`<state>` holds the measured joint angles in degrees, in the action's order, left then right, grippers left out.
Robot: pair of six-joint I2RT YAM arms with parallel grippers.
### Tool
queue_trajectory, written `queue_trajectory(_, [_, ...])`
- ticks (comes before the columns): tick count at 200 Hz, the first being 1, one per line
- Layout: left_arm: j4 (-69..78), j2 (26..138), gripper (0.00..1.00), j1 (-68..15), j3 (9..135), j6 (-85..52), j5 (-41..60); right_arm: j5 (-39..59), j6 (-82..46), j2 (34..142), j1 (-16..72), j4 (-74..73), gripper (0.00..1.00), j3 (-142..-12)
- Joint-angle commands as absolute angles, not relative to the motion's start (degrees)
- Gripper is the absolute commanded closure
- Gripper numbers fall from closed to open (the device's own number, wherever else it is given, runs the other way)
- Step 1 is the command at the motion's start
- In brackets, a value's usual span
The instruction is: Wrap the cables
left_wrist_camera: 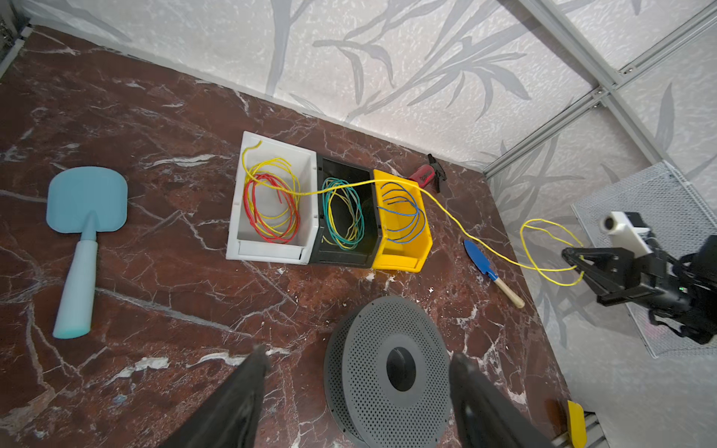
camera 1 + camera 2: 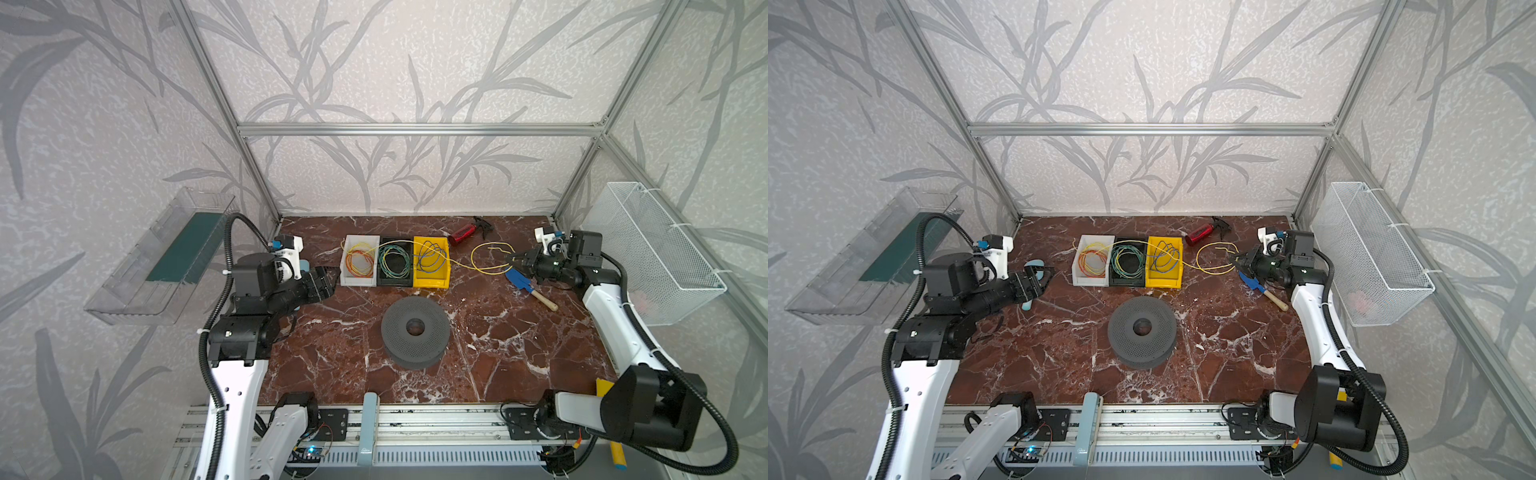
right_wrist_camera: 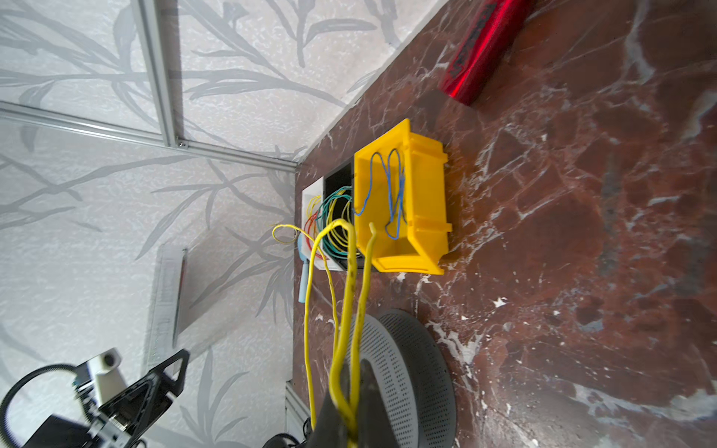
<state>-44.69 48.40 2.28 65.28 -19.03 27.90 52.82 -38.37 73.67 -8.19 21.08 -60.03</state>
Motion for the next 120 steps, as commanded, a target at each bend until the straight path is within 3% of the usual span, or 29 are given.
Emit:
queue_trajectory(1, [-42.62, 50.22, 0.27, 2.11, 63.38, -18.92, 24.55, 60.02, -43.93, 70.69, -7.91, 18.16, 1.00, -62.10])
queue_trajectory(79, [-39.14, 55.31, 0.16, 2.56, 63.94, -16.43, 8.43, 67.15, -44.85, 65.92, -6.13, 21.49, 1.00, -62.14])
queue_trajectory(120, [-37.83, 56.76, 0.17, 4.71, 67.14, -17.67, 17.10, 66.54, -44.24, 63.56, -5.70, 22.90, 1.00, -59.61])
